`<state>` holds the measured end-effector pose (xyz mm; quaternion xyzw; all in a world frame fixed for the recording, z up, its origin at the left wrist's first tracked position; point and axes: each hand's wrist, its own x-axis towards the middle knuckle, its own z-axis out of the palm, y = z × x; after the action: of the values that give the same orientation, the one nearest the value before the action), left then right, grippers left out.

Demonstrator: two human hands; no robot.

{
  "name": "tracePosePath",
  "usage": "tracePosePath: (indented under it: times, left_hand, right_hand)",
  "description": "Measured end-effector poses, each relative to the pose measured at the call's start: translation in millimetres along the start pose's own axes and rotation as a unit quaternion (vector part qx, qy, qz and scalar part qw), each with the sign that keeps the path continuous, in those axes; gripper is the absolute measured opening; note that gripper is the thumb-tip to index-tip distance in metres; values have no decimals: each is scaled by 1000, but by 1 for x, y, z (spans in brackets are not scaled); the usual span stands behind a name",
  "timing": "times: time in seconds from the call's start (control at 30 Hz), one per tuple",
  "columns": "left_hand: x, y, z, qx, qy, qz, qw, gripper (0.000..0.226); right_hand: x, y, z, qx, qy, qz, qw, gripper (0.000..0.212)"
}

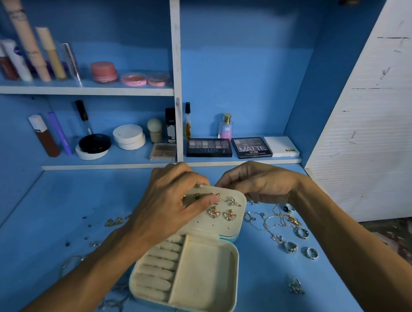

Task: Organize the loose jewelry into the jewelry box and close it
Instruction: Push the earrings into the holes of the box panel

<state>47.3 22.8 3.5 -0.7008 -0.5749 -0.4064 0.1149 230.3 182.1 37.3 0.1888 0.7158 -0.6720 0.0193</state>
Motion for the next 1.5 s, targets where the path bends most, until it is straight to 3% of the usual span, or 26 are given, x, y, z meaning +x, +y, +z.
tracePosePath:
  times: [0.3,0.77,1.13,1.3,1.43,1.5]
  left_hand:
    - [-2,2,0,-9,12,12,1000,33]
    - [-3,5,-1,-17,-3,12,1000,32]
    - [-4,3,-1,-8,-1,28,1000,31]
    - [-3,3,-1,-10,-7,17,1000,32]
    - [-3,3,-1,-15,-11,14,1000,32]
    - [-4,3,-1,-18,-13,13,1000,32]
  right_hand:
    - [13,-4,-2,-12,-84,15,996,24]
    - [17,-10,0,-18,-122,6,992,17]
    - [17,-9,-2,35,-150,20,988,32]
    - [18,-9,1,33,-144,27,989,21]
    - [22,-8,2,26,-140,30,989,48]
    - [23,-8,2,18,-141,24,990,49]
